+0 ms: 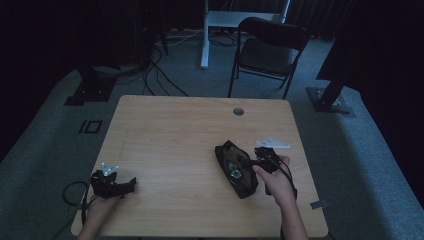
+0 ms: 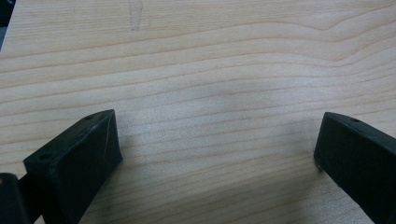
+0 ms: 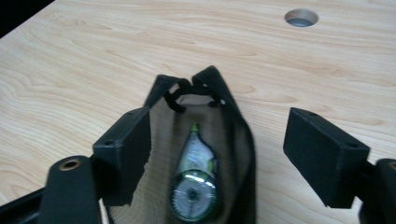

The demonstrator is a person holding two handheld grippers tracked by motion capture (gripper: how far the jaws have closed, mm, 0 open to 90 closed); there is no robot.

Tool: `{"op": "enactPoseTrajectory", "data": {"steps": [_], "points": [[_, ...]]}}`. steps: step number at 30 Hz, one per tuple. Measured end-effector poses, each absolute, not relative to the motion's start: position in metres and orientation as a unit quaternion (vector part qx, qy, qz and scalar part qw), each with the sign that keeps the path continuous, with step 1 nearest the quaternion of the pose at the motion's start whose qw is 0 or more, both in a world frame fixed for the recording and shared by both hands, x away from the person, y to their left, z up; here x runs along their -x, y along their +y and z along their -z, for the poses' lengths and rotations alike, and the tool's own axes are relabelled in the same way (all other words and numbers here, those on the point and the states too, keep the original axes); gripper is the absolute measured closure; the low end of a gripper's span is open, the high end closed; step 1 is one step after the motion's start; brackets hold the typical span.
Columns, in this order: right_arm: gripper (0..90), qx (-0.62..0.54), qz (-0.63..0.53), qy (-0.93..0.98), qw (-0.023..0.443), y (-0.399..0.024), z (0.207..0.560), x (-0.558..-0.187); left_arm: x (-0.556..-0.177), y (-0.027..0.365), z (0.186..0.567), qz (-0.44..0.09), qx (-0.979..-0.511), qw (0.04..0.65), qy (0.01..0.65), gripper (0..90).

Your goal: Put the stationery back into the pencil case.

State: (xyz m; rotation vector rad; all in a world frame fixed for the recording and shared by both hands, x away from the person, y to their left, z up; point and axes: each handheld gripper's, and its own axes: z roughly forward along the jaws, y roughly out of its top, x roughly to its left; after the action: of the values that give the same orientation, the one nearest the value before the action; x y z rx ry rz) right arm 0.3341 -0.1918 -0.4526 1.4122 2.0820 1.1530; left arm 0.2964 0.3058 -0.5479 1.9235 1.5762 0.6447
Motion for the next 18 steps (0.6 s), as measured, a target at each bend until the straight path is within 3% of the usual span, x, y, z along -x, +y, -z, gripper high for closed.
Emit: {"op": "enactPoseTrajectory", "data": {"steps": [18], "points": [[20.4,-0.516,-0.401,0.725,0.217,-0.242,0.472,-0.319,-0.296,0.306,0.548,-0.242,-0.718,0.283,0.589,0.6]]}}
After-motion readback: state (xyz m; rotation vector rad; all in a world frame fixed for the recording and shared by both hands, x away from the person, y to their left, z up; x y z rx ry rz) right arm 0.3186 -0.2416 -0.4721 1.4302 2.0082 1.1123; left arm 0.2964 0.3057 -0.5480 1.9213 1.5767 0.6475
